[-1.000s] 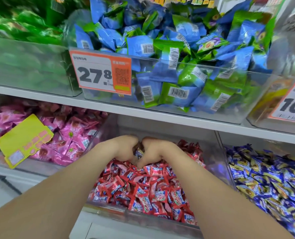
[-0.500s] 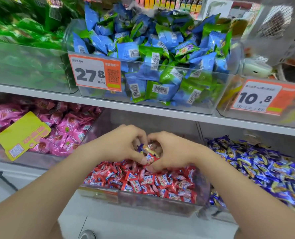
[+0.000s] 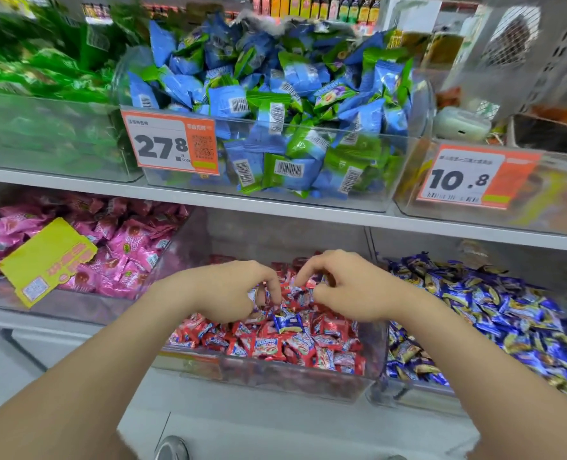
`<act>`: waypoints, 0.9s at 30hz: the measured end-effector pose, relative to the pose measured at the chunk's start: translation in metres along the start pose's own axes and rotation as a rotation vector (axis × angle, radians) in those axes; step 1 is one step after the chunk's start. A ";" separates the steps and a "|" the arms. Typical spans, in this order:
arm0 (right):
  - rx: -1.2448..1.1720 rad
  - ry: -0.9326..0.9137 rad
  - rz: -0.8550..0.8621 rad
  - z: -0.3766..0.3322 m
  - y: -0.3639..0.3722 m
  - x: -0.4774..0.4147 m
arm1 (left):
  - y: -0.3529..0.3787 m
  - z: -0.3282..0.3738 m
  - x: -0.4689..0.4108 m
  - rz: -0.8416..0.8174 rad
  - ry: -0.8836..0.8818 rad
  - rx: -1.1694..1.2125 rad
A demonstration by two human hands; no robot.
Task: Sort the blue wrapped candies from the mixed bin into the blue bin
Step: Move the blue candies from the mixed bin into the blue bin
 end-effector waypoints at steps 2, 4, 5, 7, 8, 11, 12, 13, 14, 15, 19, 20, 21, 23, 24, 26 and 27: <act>0.018 -0.011 -0.012 -0.003 0.005 -0.003 | -0.001 -0.004 -0.002 0.017 -0.042 0.013; 0.049 -0.037 -0.078 -0.009 0.020 -0.007 | -0.002 -0.008 -0.007 0.056 -0.067 0.023; 0.072 -0.053 -0.113 -0.013 0.029 -0.008 | -0.002 -0.010 -0.010 0.076 -0.073 0.005; 0.135 -0.084 -0.148 -0.018 0.043 -0.009 | -0.004 -0.010 -0.014 0.119 -0.067 -0.044; 0.163 -0.093 -0.154 -0.019 0.047 -0.009 | -0.004 -0.008 -0.015 0.125 -0.056 -0.072; 0.137 -0.110 -0.148 -0.019 0.037 -0.008 | 0.003 -0.001 -0.018 0.068 -0.014 -0.118; 0.102 -0.093 -0.138 -0.017 0.028 -0.008 | 0.005 0.003 -0.020 0.056 0.000 -0.108; 0.061 -0.065 -0.125 -0.013 0.019 -0.007 | 0.007 0.006 -0.021 0.054 0.012 -0.094; 0.017 -0.031 -0.109 -0.008 0.010 -0.005 | 0.009 0.010 -0.023 0.060 0.027 -0.082; -0.022 0.002 -0.087 -0.001 0.002 -0.004 | 0.012 0.014 -0.024 0.065 0.045 -0.081; -0.072 0.091 0.021 0.019 -0.012 -0.001 | 0.026 0.026 -0.031 0.031 0.163 -0.151; -0.073 0.084 0.040 0.019 -0.013 -0.002 | 0.027 0.026 -0.033 0.036 0.169 -0.159; -0.069 0.068 0.056 0.019 -0.012 -0.003 | 0.026 0.025 -0.034 0.046 0.168 -0.151; -0.065 0.051 0.078 0.020 -0.012 -0.006 | 0.024 0.022 -0.035 0.064 0.167 -0.113; -0.067 0.050 0.082 0.020 -0.012 -0.007 | 0.024 0.022 -0.035 0.070 0.169 -0.112; -0.055 0.048 0.079 0.020 -0.011 -0.008 | 0.022 0.020 -0.034 0.095 0.161 -0.131; -0.044 0.048 0.075 0.019 -0.011 -0.009 | 0.019 0.018 -0.033 0.113 0.151 -0.131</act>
Point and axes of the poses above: each hand's wrist, its own x-axis away from the middle knuckle, its own y-axis out of the palm, z = x × y, the point moved 8 cm from there along -x, towards the middle knuckle, and after that the axes turned 4 degrees about y, right-handed, at the moved point
